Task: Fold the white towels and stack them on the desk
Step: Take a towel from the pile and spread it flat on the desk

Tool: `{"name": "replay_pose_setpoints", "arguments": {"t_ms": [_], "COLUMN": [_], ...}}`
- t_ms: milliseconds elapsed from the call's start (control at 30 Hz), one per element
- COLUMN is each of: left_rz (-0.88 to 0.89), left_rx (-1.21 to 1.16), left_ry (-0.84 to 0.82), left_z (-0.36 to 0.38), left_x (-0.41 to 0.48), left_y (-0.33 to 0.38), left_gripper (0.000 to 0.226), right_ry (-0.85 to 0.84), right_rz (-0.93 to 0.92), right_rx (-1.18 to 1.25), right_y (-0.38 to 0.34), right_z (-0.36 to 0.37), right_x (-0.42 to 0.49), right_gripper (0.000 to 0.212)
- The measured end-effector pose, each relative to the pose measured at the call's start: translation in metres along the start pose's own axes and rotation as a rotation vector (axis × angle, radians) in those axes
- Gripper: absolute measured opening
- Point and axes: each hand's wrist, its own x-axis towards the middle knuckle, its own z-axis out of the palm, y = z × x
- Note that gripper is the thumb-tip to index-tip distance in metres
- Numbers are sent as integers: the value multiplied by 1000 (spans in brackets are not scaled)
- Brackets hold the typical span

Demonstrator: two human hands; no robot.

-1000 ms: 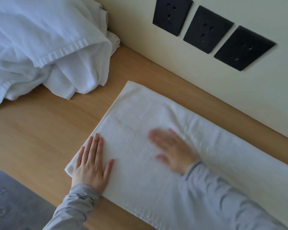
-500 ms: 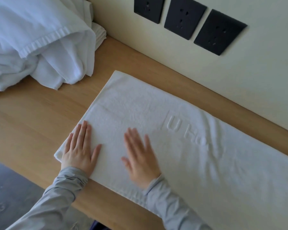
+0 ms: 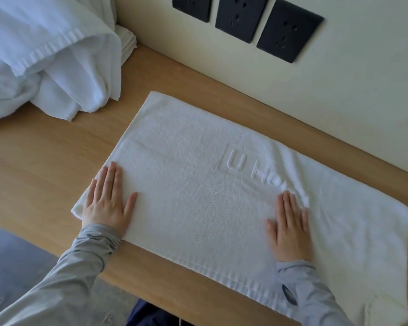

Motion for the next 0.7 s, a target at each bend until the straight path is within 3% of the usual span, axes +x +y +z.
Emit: {"name": "replay_pose_setpoints", "arguments": {"t_ms": [133, 333, 500, 567, 700], "left_rz": [23, 311, 341, 340, 332], "left_rx": [-79, -130, -37, -24, 0], "left_ry": [16, -52, -58, -51, -57], "left_z": [-8, 3, 20, 24, 27], "left_x": [-9, -35, -36, -36, -34], "left_y": [26, 131, 136, 135, 132], "left_gripper": [84, 68, 71, 71, 70], "right_ry": [55, 68, 6, -2, -42], "right_rz": [3, -357, -549, -504, -231], "right_rx": [108, 145, 8, -27, -93], "right_y": [-33, -98, -61, -25, 61], "right_z": [-6, 2, 3, -1, -14], "right_x": [-9, -10, 24, 45, 88], "right_gripper": [66, 51, 56, 58, 67]}}
